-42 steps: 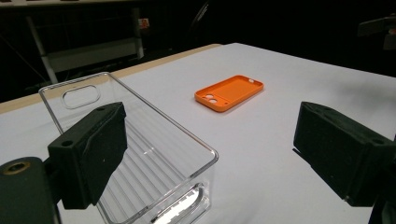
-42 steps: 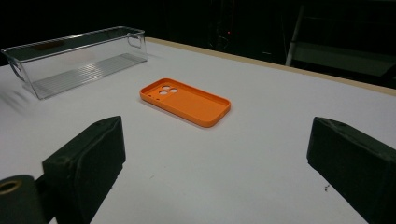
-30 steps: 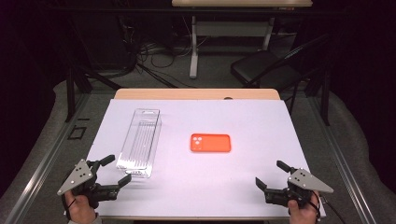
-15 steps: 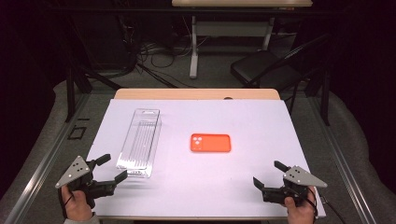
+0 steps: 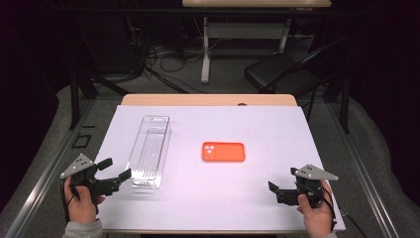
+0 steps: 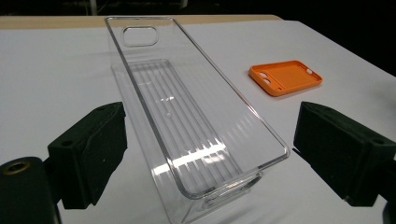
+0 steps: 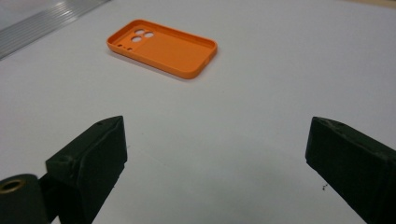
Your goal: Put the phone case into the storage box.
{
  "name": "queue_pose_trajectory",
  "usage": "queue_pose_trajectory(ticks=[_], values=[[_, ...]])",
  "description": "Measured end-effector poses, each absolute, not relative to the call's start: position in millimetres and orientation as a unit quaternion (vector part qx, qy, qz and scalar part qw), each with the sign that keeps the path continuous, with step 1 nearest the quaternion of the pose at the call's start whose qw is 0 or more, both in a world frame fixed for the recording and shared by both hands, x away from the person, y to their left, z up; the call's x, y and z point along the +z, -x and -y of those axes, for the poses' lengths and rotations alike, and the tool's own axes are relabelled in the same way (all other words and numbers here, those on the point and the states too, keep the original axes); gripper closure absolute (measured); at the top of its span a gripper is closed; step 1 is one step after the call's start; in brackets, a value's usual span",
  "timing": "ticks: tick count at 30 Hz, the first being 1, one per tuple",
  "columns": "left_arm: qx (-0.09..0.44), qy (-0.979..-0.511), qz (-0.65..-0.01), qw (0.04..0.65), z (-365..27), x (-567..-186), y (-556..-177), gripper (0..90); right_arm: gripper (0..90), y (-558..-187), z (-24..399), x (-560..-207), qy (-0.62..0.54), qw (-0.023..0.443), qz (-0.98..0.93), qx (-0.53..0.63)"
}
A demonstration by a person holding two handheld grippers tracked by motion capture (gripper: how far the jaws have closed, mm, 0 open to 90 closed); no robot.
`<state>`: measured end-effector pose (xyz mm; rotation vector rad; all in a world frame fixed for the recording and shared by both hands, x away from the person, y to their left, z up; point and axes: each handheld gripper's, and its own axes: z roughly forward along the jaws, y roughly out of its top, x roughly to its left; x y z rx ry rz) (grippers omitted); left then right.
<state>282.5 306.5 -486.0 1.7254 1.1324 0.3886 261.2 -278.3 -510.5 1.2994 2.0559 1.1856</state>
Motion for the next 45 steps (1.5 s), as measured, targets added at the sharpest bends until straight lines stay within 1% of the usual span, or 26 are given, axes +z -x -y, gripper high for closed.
queue_pose_trajectory(ticks=[3,8,10,14,21,27,33,38,43,45], values=[[0.146,-0.711,-0.482,0.492,-308,-484,-290,3.6,5.2,-270,282,-512,-0.492,0.195,-0.74,0.416],[0.131,-0.705,-0.506,0.48,-311,-482,-304,2.6,3.0,-284,286,-512,-0.51,0.178,-0.745,0.391],[0.118,-0.703,-0.517,0.474,-311,-481,-310,0.4,2.5,-288,287,-510,-0.516,0.17,-0.745,0.387],[0.107,-0.706,-0.537,0.449,-309,-479,-322,0.4,2.1,-297,286,-502,-0.522,0.167,-0.744,0.381],[0.105,-0.715,-0.539,0.431,-303,-471,-331,0.5,1.2,-309,279,-489,-0.526,0.171,-0.751,0.361],[0.112,-0.727,-0.532,0.42,-290,-455,-342,0.5,1.0,-321,267,-483,-0.525,0.172,-0.759,0.346],[0.135,-0.735,-0.524,0.408,-274,-445,-354,1.7,0.4,-332,253,-476,-0.514,0.169,-0.77,0.337],[0.135,-0.739,-0.521,0.405,-262,-440,-365,2.6,0.2,-343,241,-469,-0.503,0.168,-0.78,0.331],[0.142,-0.741,-0.516,0.406,-253,-434,-375,4.9,0.3,-355,229,-462,-0.497,0.168,-0.785,0.329],[0.143,-0.744,-0.509,0.408,-250,-433,-378,8.2,0.3,-360,223,-460,-0.494,0.169,-0.787,0.327]])
